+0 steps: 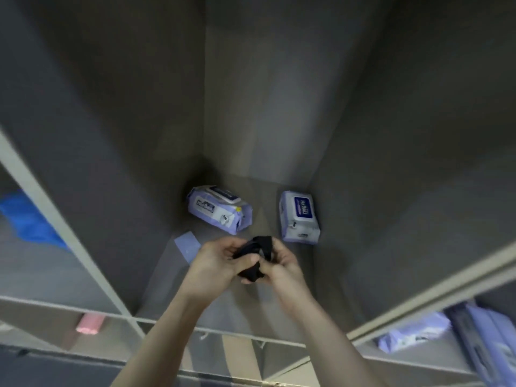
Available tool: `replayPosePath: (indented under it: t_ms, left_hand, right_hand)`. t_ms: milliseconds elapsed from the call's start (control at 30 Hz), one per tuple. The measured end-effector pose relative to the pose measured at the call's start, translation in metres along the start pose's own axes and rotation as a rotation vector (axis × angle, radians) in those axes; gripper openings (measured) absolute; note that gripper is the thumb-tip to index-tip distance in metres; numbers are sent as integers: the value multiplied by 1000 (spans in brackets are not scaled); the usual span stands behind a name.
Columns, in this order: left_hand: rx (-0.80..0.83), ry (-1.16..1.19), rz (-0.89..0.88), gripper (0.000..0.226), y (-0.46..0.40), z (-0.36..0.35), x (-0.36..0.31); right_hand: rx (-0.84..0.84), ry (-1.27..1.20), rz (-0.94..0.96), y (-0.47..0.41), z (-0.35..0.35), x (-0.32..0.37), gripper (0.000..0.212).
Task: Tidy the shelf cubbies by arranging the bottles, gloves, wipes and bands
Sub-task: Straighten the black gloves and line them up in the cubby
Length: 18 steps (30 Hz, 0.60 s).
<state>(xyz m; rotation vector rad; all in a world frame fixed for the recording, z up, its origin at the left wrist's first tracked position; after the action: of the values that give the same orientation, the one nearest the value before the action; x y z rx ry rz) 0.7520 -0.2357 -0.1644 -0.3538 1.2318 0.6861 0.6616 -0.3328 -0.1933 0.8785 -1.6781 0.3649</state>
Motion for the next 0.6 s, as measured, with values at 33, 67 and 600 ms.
replayPosePath:
  t_ms: [33, 67, 600]
  left_hand:
    - [2, -30, -14, 11, 5, 0, -3]
    - [2, -44, -28, 10, 10, -1, -9]
    - [16, -267, -234, 16, 98, -78, -81]
  right_hand:
    - [-34, 37, 33, 8, -1, 5, 30]
    - [-62, 64, 63, 16, -1, 10, 28]
    - [-34, 165, 208, 154, 73, 65, 31]
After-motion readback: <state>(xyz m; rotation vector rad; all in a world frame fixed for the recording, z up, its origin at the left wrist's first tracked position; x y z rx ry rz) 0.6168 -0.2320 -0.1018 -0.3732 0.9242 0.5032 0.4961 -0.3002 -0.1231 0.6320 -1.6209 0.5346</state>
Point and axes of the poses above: each hand's wrist, its own y-axis away from the middle knuckle, its own z-axis out of the back of the hand, x = y × z, the point moved 3 cm from there along -y, towards the middle knuckle, and after that the axes turned 7 degrees about -y, right-handed, at the moved point
